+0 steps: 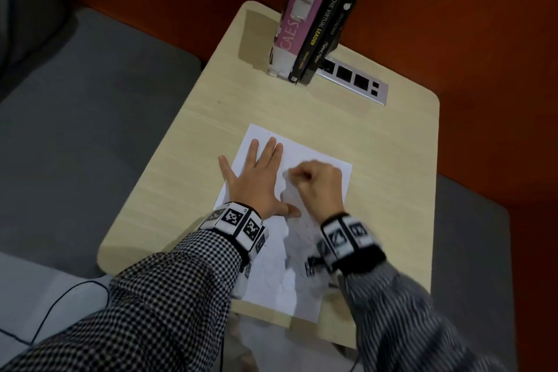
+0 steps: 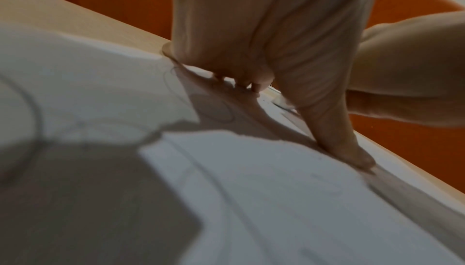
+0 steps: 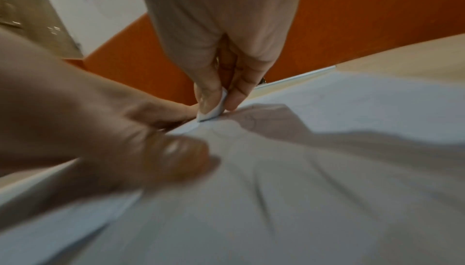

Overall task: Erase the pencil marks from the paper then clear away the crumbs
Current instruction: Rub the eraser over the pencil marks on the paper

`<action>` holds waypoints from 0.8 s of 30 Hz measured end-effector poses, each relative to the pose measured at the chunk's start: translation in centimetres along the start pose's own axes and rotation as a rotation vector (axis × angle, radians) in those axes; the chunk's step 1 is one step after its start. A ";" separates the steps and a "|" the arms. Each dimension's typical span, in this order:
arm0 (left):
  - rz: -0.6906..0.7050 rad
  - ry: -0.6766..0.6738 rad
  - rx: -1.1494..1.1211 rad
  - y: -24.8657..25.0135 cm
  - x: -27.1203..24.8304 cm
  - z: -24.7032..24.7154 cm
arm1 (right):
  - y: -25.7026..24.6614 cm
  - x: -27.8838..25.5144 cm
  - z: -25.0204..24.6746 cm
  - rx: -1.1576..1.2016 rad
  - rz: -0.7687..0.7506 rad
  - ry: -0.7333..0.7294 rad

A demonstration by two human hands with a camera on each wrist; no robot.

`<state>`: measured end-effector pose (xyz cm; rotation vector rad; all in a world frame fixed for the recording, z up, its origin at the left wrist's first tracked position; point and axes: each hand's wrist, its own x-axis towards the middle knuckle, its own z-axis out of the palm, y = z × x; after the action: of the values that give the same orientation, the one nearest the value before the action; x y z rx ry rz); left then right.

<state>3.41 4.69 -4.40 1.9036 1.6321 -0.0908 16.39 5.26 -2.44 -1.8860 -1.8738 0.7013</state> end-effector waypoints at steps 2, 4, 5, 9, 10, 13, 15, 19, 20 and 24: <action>-0.003 0.000 0.016 0.1 0.0 0.1 | -0.7 3.3 0.0 0.037 0.004 0.040; -0.012 0.010 0.021 0.1 0.0 0.1 | -1.0 5.8 0.3 0.056 -0.002 0.063; -0.013 0.008 0.018 0.1 0.0 0.0 | -0.7 5.7 0.5 0.045 -0.008 0.065; -0.014 0.002 -0.013 0.1 0.0 0.0 | -0.1 0.9 0.2 -0.026 0.003 -0.006; -0.014 0.003 -0.007 0.1 0.0 0.0 | -0.3 0.9 0.1 -0.015 0.009 -0.011; -0.020 0.003 -0.003 0.2 0.0 0.0 | -0.9 4.3 0.3 0.016 -0.019 0.032; -0.027 0.008 -0.008 0.2 0.0 -0.1 | -1.0 5.7 0.5 0.038 -0.023 0.042; -0.020 -0.003 -0.010 0.2 0.0 -0.1 | 0.2 0.9 0.3 -0.064 -0.014 0.002; -0.019 -0.005 -0.005 0.1 -0.1 -0.1 | 0.3 -0.3 0.0 -0.051 -0.005 -0.018; -0.015 -0.004 0.009 0.2 0.0 -0.1 | -0.3 2.7 -0.1 0.053 0.034 0.032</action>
<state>3.57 4.69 -4.27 1.8965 1.6462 -0.1078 16.14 7.95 -2.42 -1.8886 -1.7905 0.7206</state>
